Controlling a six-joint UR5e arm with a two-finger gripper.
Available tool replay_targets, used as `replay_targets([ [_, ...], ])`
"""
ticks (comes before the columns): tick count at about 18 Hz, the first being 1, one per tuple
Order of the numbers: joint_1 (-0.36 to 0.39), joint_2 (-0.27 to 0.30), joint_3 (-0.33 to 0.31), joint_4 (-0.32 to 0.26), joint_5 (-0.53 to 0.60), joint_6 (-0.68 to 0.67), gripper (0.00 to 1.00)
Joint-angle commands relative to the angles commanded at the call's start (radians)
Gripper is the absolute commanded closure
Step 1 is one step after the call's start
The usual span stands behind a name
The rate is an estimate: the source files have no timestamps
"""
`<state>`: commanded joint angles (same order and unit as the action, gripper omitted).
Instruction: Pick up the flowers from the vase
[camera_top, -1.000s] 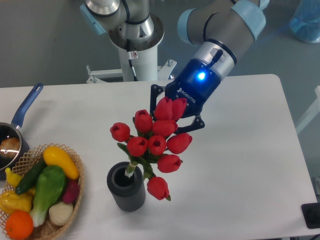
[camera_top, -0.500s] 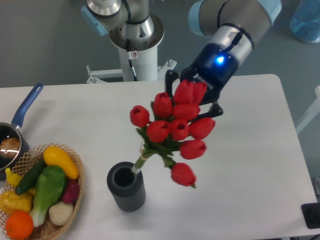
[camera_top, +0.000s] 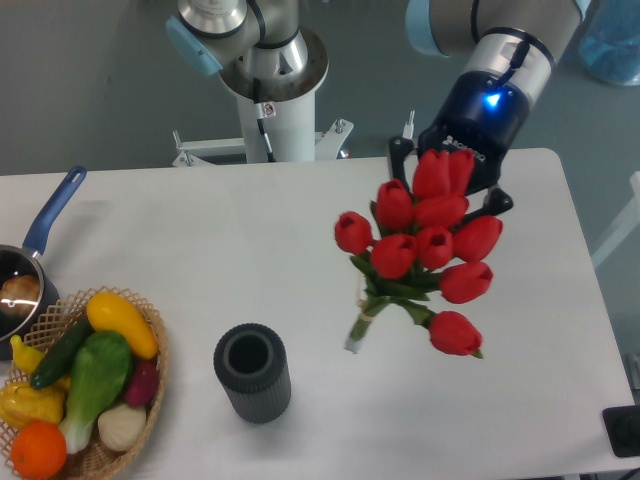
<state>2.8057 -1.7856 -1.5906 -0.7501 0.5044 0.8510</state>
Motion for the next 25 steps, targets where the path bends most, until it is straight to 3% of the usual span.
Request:
replay_targets([
  [3,0.0,0.008,-0.063,0.0,0.087,0.124,1.0],
  [7,0.008,0.006,-0.092,-0.002,0.204,0.249,1.0],
  [11,0.005,0.0,-0.039,-0.011,0.291,0.272,1.0],
  [14,-0.014,0.002,-0.023,-0.021,0.442,0.37,0.97],
  [17,-0.041,0.008,-0.023,-0.116,0.57,0.462,0.94],
  [21,-0.116,0.012,0.0,-0.302,0.782,0.571,0.92],
  [25,-0.138,0.009,0.027,-0.353,0.838,0.551,0.92],
])
